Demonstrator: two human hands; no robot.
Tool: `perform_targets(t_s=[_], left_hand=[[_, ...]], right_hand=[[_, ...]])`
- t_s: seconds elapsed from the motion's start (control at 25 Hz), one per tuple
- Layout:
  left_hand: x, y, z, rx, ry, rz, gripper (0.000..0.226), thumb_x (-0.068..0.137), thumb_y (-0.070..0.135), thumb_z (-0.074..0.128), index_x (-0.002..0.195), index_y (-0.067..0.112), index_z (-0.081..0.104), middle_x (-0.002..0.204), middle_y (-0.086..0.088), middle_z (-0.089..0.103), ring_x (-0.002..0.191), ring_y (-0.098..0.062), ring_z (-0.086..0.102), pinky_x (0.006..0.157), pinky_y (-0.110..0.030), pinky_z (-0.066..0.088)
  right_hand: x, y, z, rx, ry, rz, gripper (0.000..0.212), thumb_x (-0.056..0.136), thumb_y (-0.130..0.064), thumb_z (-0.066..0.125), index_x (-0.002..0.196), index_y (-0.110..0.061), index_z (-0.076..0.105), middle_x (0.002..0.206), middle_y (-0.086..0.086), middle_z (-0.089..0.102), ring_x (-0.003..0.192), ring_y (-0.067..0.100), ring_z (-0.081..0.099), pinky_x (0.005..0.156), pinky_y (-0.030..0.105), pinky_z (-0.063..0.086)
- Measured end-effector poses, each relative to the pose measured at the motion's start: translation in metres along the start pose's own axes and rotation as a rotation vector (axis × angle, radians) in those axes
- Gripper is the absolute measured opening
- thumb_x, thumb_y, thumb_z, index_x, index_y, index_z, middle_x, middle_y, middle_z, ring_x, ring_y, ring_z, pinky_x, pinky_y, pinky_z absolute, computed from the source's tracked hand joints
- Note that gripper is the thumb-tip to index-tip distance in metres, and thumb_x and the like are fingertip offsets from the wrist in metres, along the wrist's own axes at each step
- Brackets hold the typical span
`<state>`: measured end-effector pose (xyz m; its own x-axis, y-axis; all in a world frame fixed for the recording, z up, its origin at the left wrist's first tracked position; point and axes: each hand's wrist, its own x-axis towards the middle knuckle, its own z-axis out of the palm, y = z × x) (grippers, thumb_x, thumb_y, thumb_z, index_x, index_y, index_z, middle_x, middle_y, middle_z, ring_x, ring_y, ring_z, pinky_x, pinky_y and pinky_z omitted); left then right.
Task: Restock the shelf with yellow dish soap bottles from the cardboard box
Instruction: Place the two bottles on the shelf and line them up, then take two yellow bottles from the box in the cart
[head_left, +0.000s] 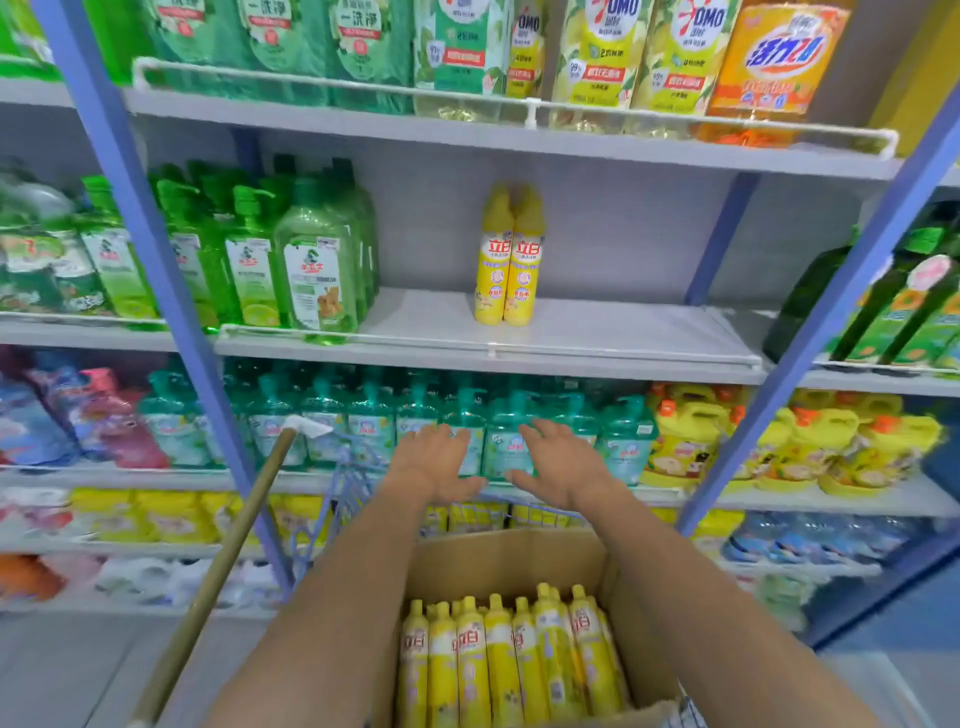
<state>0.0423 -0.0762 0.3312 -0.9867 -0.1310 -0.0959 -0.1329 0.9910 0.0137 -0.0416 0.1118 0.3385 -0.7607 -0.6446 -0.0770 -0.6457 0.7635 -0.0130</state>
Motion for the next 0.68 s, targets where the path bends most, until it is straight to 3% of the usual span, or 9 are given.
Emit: perform_targets(t_s=[0.2, 0.32, 0.48, 0.68], left_hand=[[-0.022, 0.017, 0.109, -0.127, -0.213, -0.046, 0.087, 0.084, 0.072, 0.051, 0.149, 0.017, 0.035, 0.149, -0.014, 0.044, 0.137, -0.035, 0.043, 0.109, -0.053, 0.041], [-0.024, 0.028, 0.169, -0.158, -0.342, -0.101, 0.081, 0.085, 0.071, 0.050, 0.145, 0.018, 0.042, 0.148, -0.012, 0.047, 0.136, -0.033, 0.045, 0.108, -0.048, 0.042], [-0.009, 0.049, 0.239, -0.264, -0.473, -0.106, 0.079, 0.087, 0.067, 0.054, 0.147, 0.019, 0.036, 0.145, -0.012, 0.046, 0.133, -0.036, 0.046, 0.102, -0.048, 0.046], [0.010, 0.060, 0.289, -0.294, -0.623, -0.161, 0.086, 0.093, 0.064, 0.051, 0.157, 0.015, 0.020, 0.156, -0.015, 0.032, 0.142, -0.037, 0.036, 0.107, -0.051, 0.043]], right_hand=[[-0.026, 0.013, 0.090, 0.071, -0.219, 0.040, 0.079, 0.098, -0.056, 0.049, 0.158, -0.014, 0.020, 0.163, 0.012, 0.021, 0.148, 0.035, 0.024, 0.114, 0.051, 0.037], [-0.033, 0.033, 0.147, 0.128, -0.331, 0.074, 0.076, 0.096, -0.058, 0.050, 0.152, -0.011, 0.032, 0.158, 0.013, 0.028, 0.145, 0.037, 0.028, 0.111, 0.052, 0.039], [-0.031, 0.066, 0.224, 0.160, -0.470, 0.099, 0.075, 0.096, -0.059, 0.049, 0.150, -0.010, 0.032, 0.152, 0.016, 0.035, 0.139, 0.040, 0.034, 0.105, 0.053, 0.044], [-0.015, 0.093, 0.289, 0.168, -0.618, 0.121, 0.077, 0.097, -0.061, 0.046, 0.153, -0.011, 0.028, 0.154, 0.014, 0.034, 0.140, 0.037, 0.034, 0.106, 0.052, 0.043]])
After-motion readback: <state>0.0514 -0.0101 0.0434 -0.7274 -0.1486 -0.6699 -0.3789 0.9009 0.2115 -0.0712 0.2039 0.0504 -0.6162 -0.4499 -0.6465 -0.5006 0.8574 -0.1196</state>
